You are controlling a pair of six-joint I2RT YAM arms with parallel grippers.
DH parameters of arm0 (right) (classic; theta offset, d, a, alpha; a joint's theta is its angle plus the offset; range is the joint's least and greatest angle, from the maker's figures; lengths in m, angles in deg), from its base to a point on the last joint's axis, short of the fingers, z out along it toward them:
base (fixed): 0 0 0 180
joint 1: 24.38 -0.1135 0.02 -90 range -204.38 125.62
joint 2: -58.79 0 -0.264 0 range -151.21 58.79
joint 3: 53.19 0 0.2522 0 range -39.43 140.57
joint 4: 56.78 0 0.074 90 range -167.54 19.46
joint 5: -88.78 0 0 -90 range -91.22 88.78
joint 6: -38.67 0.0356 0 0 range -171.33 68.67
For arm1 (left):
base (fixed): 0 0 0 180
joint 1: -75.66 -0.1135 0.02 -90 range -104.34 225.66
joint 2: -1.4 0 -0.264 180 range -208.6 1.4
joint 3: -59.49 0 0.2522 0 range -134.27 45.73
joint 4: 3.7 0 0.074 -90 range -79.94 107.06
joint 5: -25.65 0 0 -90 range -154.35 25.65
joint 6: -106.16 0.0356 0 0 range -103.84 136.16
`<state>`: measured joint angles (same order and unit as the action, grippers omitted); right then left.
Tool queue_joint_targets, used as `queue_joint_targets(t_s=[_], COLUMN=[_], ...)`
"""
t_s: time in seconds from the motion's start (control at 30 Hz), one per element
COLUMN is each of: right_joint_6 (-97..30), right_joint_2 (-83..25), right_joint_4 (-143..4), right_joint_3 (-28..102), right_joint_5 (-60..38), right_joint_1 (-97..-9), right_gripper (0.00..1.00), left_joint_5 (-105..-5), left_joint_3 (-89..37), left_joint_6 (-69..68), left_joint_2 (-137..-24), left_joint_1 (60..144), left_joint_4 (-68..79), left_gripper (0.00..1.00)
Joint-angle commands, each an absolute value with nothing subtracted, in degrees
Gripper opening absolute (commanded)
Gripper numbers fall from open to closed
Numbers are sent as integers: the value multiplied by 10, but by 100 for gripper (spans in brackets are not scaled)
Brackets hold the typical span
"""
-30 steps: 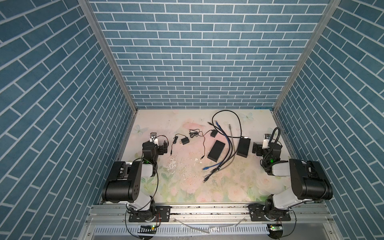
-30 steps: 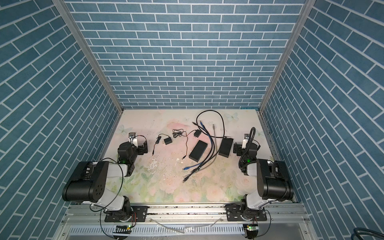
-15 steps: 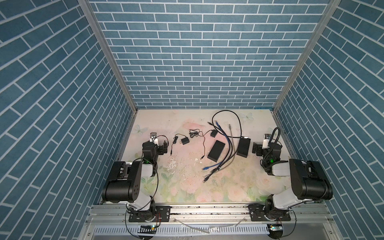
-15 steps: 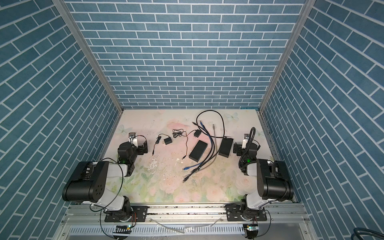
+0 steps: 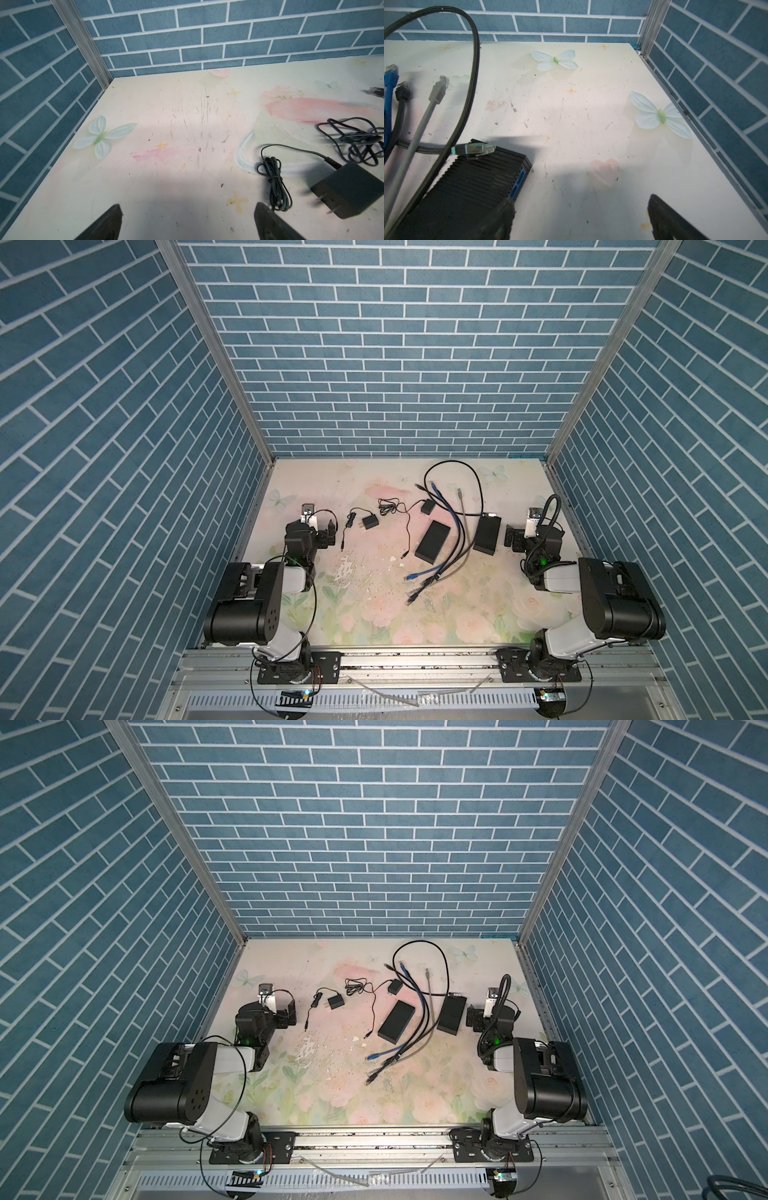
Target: Insert the plug into the switch port
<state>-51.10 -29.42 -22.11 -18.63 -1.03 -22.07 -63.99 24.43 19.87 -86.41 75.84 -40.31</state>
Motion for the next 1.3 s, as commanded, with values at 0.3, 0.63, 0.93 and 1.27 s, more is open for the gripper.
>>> queue_joint_targets(t_s=[0.3, 0.63, 0.93, 1.27], right_joint_6=[-494, -496, -365, -281], right_joint_2=[-293, -172, -99, -102], right_joint_4=[-208, -473, -698, -900], right_joint_3=[-171, -82, 9, 104], right_joint_5=[-17, -27, 2, 1], right_joint_1=[-219, -228, -239, -286], right_gripper=[96, 93, 99, 99], left_joint_5=[-652, -765, -787, -805], left_joint_3=[229, 136, 85, 2], left_joint_6=[197, 125, 48, -22], left_joint_2=[-858, -774, -695, -735], left_joint_1=[760, 763, 808, 981], left_joint_4=[-380, -124, 31, 164], left_gripper=[100, 100, 99, 100])
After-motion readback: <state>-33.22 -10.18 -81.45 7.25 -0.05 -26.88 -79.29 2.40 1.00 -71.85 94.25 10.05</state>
